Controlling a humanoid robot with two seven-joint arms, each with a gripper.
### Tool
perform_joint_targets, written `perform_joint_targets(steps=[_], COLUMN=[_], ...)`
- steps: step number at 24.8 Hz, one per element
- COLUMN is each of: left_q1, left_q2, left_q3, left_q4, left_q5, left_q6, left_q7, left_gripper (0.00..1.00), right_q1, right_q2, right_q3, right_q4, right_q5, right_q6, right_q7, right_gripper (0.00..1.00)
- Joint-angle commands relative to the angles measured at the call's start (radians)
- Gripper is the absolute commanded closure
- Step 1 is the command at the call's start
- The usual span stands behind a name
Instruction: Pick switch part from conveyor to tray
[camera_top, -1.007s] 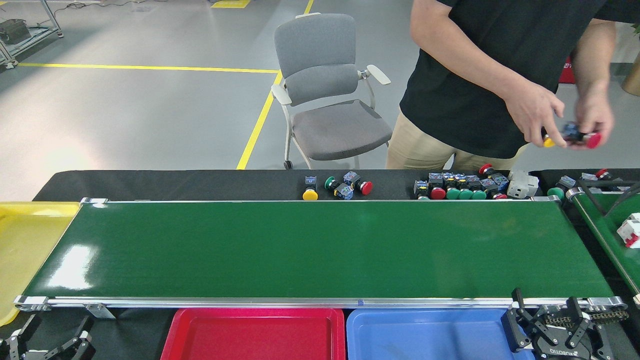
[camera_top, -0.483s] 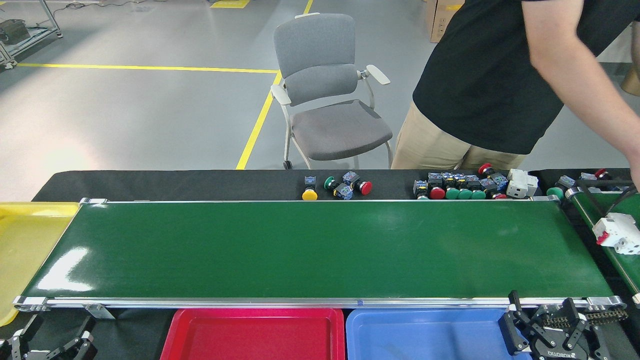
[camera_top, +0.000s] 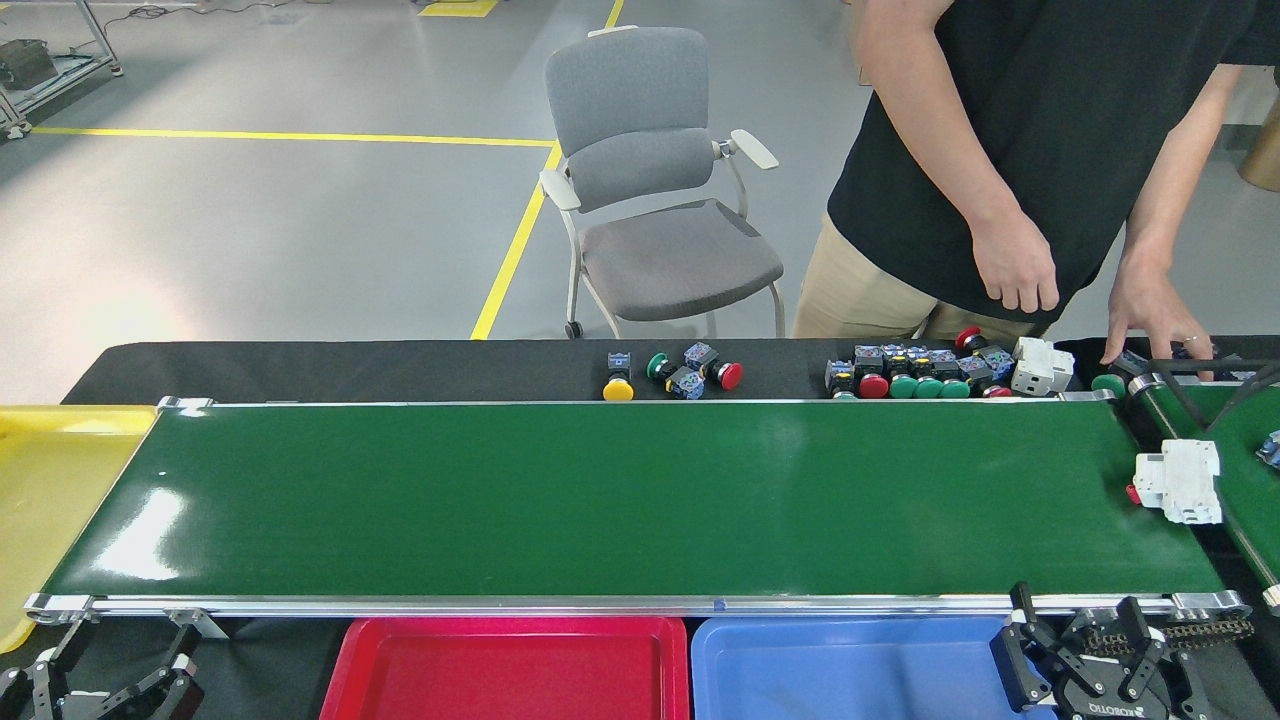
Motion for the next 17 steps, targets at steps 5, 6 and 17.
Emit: perform_joint_targets(steps=[5, 6, 17], left_q1=[-0.007, -0.007, -0.009], left_q2=[0.006, 0.006, 0.002], left_q3=[0.004, 0.004, 0.003], left_q4=[-0.012, -0.012, -0.011], left_q5=[0.005, 0.005, 0.004], left_q6=[0.001, 0.001, 0.001], left_q7=[0.009, 0.009, 0.008], left_gripper=[0.00, 0.00, 0.00], right_q1=[-0.013, -0.018, -0.297], right_q2=[-0.005, -0.010, -0.087], right_q3=[-0.022, -0.032, -0.081], right_q4=[0.011, 0.026, 0.308], right_q5=[-0.004, -0.004, -0.004], right_q6=[0.013, 0.013, 0.051], right_q7=[0.008, 0.013, 0.092], right_gripper=[0.00, 0.00, 0.01])
